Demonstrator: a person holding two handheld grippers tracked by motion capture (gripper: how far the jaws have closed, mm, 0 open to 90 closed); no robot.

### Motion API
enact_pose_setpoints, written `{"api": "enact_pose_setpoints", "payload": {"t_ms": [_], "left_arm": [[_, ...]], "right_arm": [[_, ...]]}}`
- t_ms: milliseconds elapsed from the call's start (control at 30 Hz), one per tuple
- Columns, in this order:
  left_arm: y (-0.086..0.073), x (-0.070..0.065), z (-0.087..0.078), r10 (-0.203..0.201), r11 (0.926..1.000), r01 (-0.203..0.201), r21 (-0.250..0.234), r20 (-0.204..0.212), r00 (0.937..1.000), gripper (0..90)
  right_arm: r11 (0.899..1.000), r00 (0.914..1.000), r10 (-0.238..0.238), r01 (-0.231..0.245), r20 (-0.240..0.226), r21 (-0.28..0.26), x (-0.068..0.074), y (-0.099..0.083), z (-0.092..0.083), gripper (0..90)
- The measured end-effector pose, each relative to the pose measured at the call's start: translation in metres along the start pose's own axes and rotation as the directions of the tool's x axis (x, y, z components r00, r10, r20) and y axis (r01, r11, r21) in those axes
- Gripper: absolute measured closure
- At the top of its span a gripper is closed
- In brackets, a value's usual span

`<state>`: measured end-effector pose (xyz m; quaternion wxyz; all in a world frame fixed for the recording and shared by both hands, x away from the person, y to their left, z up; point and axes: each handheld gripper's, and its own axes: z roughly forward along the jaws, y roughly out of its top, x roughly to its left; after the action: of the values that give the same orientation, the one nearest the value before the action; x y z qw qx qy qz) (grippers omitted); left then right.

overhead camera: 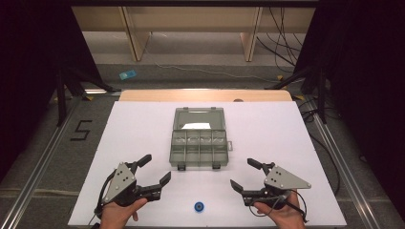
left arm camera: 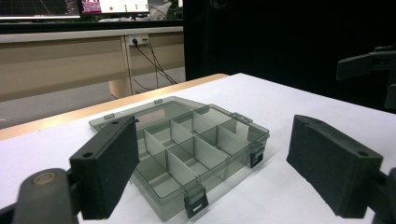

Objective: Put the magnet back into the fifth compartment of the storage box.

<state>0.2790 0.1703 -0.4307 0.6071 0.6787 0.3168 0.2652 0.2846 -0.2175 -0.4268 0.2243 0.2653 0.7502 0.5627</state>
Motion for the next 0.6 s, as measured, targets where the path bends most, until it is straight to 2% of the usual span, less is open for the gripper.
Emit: {"api": "enact_pose_setpoints", "payload": {"t_ms": [200, 233, 267, 300, 400, 600], "left_arm": [[-0.0002, -0.0005, 0.0005, -0.001, 1.0, 0.001, -0.001, 0.001, 1.0, 15.8], [-0.0002, -0.0005, 0.0006, 0.0, 1.0, 0.0, -0.001, 0.0, 1.0, 15.9], [-0.0002, -0.0004, 0.0005, -0.001, 1.0, 0.001, -0.001, 0.0, 1.0, 15.9], [-0.0002, -0.0005, 0.0006, -0.002, 1.0, 0.002, -0.001, 0.0, 1.0, 15.9], [-0.0003, -0.0006, 0.0009, 0.0, 1.0, 0.0, 0.0, 0.0, 1.0, 15.9], [-0.0007, -0.0005, 0.0014, 0.001, 1.0, -0.001, 0.001, 0.0, 1.0, 15.9]], "right_arm": [[1.0, 1.0, -0.005, 0.005, -0.006, 0.006, 0.0005, 0.0, 0.0013, 15.6], [1.0, 0.9997, 0.012, -0.012, -0.021, 0.014, 0.002, 0.0, 0.0016, 15.7], [1.0, 0.9999, -0.012, 0.012, -0.005, 0.005, 0.0018, 0.0, 0.003, 15.6], [1.0, 0.9999, -0.012, 0.012, -0.005, 0.005, 0.0018, 0.0, 0.003, 15.6], [1.0, 0.9997, -0.02, 0.02, -0.016, 0.024, 0.0034, 0.0, 0.0054, 15.6], [0.998, 0.9973, -0.049, 0.05, -0.056, 0.026, 0.0061, 0.0024, 0.0105, 15.6]]}}
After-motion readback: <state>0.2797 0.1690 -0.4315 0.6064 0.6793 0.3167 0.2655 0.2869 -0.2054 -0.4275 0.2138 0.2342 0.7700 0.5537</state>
